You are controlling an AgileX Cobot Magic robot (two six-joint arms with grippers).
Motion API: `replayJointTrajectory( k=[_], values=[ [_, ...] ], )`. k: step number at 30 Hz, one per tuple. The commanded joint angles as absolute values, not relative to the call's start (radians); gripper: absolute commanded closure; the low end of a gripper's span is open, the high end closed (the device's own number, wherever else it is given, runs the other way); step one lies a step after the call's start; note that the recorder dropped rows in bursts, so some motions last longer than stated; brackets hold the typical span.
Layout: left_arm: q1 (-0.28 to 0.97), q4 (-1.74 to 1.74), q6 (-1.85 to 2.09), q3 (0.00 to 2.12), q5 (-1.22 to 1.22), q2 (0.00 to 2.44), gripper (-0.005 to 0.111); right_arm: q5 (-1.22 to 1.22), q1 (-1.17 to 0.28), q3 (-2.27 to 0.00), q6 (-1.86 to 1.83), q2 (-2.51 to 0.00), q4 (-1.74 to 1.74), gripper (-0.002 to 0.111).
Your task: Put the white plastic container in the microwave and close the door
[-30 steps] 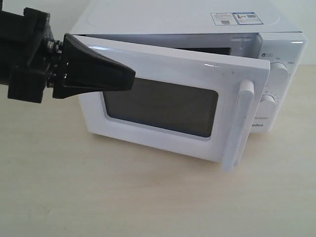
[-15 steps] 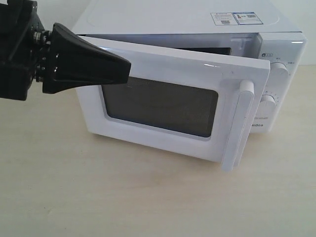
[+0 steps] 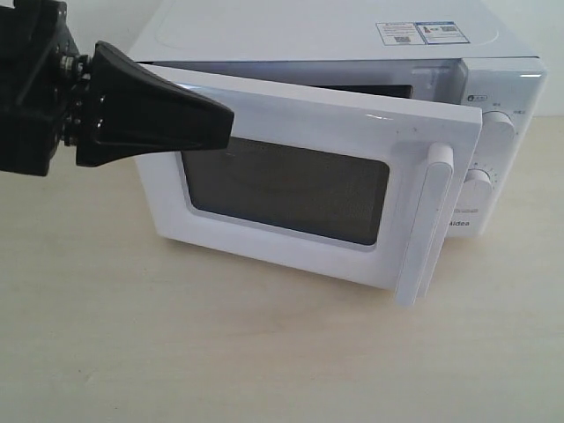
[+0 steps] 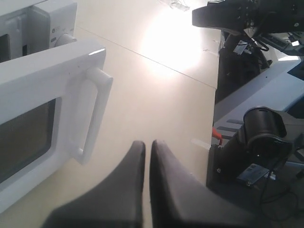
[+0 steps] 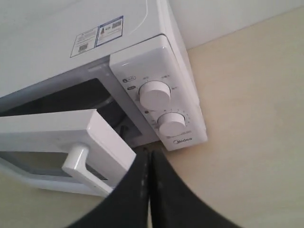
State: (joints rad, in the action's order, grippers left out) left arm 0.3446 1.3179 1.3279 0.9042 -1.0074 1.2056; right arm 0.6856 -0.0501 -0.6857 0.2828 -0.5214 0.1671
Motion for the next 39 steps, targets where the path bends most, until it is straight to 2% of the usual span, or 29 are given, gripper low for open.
replayJointTrajectory(
  k=[1,5,10,21,28,39],
  values=[
    [0.349,1.319,1.316,0.908,-1.011,1.194,0.102,0.691,-0.049,-0.689,0.177,-0.534,0.299,0.108],
    [0.349,1.277,1.28,0.908,-1.011,1.194,0.102,0.747,-0.081,-0.667,-0.325,-0.55,0.78,0.108],
    [0.349,1.247,1.245,0.908,-1.027,1.194,0.102,0.838,-0.092,-0.62,-0.616,-0.592,1.08,0.108],
    [0.349,1.23,1.203,0.891,-1.031,1.138,0.102,0.828,-0.092,-0.488,-0.797,-0.592,1.157,0.108],
    [0.349,1.229,1.203,0.837,-0.967,1.02,0.102,0.8,-0.092,-0.462,-0.988,-0.592,1.402,0.108],
    [0.349,1.229,1.203,0.814,-0.931,0.949,0.102,0.77,-0.092,-0.726,-0.891,-0.702,1.293,0.108]
  ],
)
